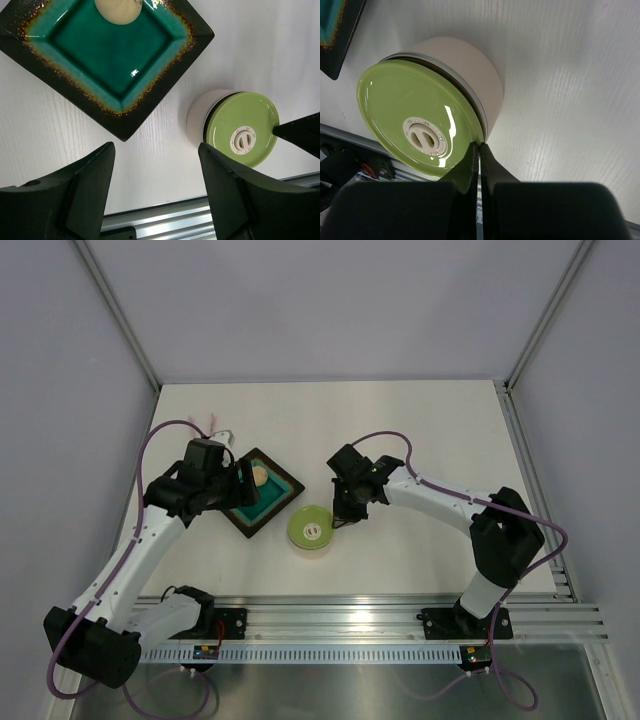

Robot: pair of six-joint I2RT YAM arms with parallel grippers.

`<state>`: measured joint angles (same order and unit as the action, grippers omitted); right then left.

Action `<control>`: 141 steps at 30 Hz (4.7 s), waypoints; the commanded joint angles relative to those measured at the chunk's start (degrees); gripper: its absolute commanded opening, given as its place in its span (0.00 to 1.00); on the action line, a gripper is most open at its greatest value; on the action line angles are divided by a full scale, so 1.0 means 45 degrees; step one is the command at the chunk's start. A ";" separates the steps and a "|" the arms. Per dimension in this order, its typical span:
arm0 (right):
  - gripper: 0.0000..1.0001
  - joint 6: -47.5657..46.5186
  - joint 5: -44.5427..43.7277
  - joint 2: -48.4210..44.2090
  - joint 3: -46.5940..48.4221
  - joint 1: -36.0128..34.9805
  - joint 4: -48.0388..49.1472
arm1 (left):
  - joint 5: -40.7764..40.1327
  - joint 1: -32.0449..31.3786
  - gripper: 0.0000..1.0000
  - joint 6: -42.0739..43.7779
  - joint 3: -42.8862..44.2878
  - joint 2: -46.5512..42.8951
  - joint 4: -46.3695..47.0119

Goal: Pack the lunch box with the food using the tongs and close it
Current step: Close the box lid on the packing box, then reset both arms

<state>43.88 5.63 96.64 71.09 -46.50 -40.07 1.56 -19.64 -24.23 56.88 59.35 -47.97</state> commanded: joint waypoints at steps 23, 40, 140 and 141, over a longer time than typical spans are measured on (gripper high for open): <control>0.47 -0.0473 -0.1015 -0.0479 0.0784 -0.0604 -0.0410 | 0.1624 -0.0050 0.71 -0.0104 -0.0081 0.0170 0.0561; 0.00 -0.0961 -0.0958 -0.0266 0.1798 -0.0995 0.0293 | 0.3266 -0.1846 0.00 -0.2058 -0.2526 0.0577 0.5189; 0.99 -0.1957 -0.9335 -0.3893 0.3052 0.4179 -0.2872 | -0.5033 -0.2667 0.99 0.0266 0.2788 -0.1843 0.0288; 1.00 -0.1958 -0.9433 -0.4072 0.2837 0.4452 -0.2891 | -0.5209 -0.2667 0.99 0.0306 0.3176 -0.1745 0.0172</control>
<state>34.33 -33.78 84.07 85.10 -27.51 -50.94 -15.11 -31.86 -25.02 67.13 51.00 -47.90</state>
